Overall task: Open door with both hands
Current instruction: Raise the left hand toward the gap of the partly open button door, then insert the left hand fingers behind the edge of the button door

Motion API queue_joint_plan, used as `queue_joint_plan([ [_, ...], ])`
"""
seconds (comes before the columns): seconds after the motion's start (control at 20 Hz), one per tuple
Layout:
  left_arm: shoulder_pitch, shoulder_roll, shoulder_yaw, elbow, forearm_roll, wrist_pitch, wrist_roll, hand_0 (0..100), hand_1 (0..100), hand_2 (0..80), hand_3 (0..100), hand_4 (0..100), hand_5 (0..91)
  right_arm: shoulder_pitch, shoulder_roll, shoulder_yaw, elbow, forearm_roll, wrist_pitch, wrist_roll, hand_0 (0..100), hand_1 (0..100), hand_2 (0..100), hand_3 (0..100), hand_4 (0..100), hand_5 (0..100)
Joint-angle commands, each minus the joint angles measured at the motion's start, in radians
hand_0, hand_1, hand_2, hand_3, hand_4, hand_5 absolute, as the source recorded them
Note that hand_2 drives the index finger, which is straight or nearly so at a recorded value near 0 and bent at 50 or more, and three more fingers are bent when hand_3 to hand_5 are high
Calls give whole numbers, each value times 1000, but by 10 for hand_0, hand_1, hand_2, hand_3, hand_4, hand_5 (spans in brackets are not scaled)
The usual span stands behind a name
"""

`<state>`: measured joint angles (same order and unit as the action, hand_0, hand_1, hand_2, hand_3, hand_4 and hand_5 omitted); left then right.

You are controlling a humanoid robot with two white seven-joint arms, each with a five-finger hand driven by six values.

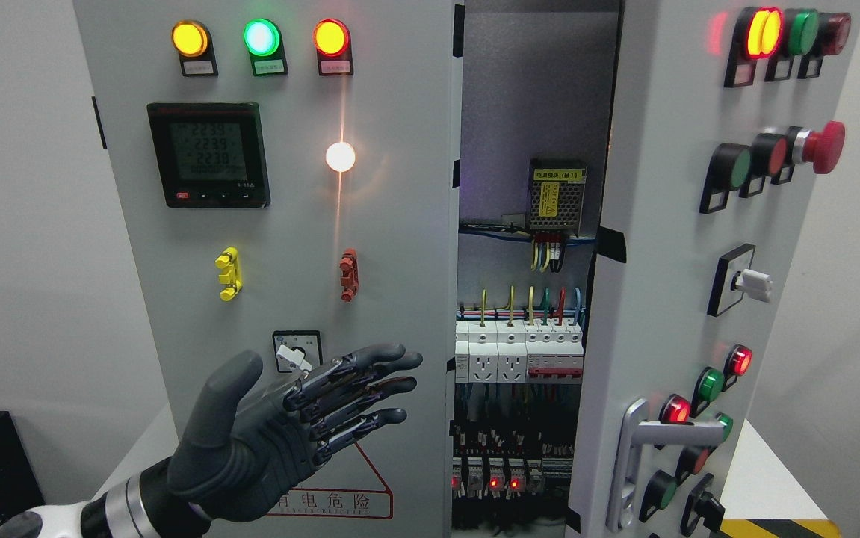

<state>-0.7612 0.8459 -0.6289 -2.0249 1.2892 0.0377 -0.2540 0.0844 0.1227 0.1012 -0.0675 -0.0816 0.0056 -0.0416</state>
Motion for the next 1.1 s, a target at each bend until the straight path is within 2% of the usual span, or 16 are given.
queue_joint_plan([
  [0.0,-170,-117,-87,107,117,39,1,0,0,0,0,0,0,0,0,0,0,0,1,0,0,0,0,0,0,0],
  [0.1,-214,-149,-106,132,145,48,1,0,0,0,0,0,0,0,0,0,0,0,1,0,0,0,0,0,0,0],
  [0.3,-306,-244,-144,218,160,83,1,0,0,0,0,0,0,0,0,0,0,0,0,-1,0,0,0,0,0,0],
  [0.5,-391,-312,-146,273,257,145,1,0,0,0,0,0,0,0,0,0,0,-1,1,0,0,0,0,0,0,0],
  [0.6,-420,-350,-146,304,277,177,1,0,0,0,0,0,0,0,0,0,0,0,1,0,0,0,0,0,0,0],
  [0.8,-455,-422,-160,350,277,209,1,0,0,0,0,0,0,0,0,0,0,0,1,0,0,0,0,0,0,0],
  [1.05,-471,-471,-160,353,277,248,1,0,0,0,0,0,0,0,0,0,0,-1,-1,0,0,0,0,0,0,0],
])
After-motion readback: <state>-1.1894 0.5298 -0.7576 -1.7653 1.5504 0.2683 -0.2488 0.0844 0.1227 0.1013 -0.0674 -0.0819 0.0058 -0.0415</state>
